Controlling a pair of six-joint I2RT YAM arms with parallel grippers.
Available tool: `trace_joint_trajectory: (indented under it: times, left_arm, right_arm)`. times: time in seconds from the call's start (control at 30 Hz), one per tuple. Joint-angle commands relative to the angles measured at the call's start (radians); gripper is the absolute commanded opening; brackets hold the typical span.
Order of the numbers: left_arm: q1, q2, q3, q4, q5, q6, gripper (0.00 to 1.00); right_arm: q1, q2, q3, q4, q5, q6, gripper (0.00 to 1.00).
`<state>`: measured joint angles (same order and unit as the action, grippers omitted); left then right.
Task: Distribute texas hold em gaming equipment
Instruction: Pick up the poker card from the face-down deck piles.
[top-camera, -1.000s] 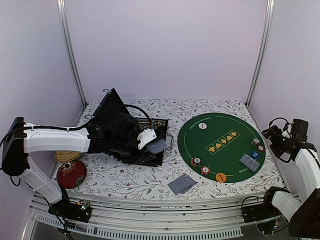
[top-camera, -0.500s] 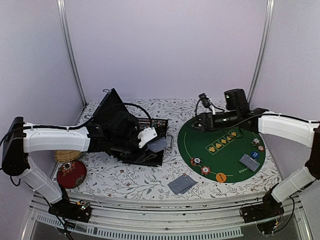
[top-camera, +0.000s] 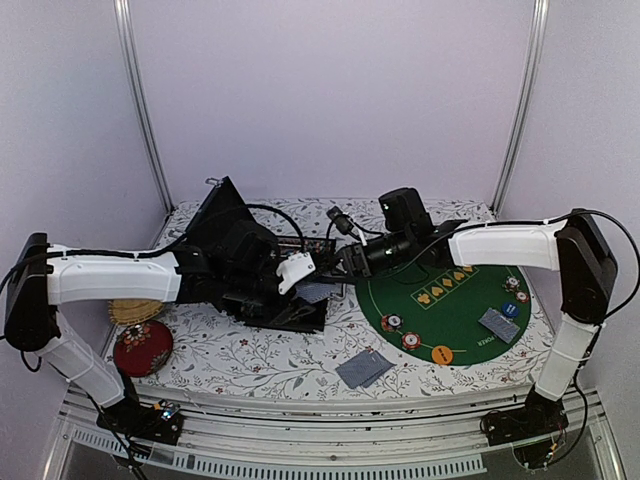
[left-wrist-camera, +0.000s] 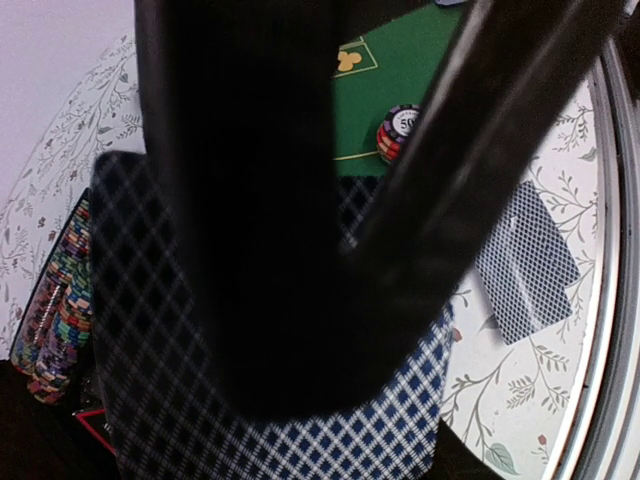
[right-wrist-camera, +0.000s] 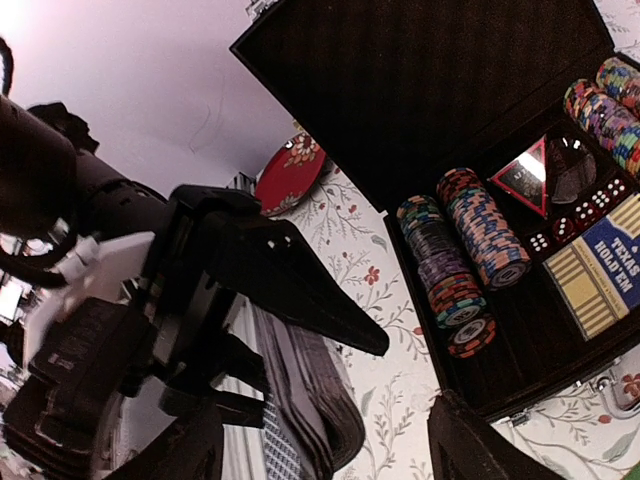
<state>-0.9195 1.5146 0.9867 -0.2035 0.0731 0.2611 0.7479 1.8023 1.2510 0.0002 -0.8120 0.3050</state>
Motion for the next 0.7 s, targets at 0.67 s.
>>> trace_joint_trajectory:
  times: [0.67]
  left_arm:
    - [0.01,0.013,0.022,0.001,0.004,-0.008,0.52]
  right_arm:
    - [0.0,-0.095,0.05,-0.208,0.175,-0.133,0.28]
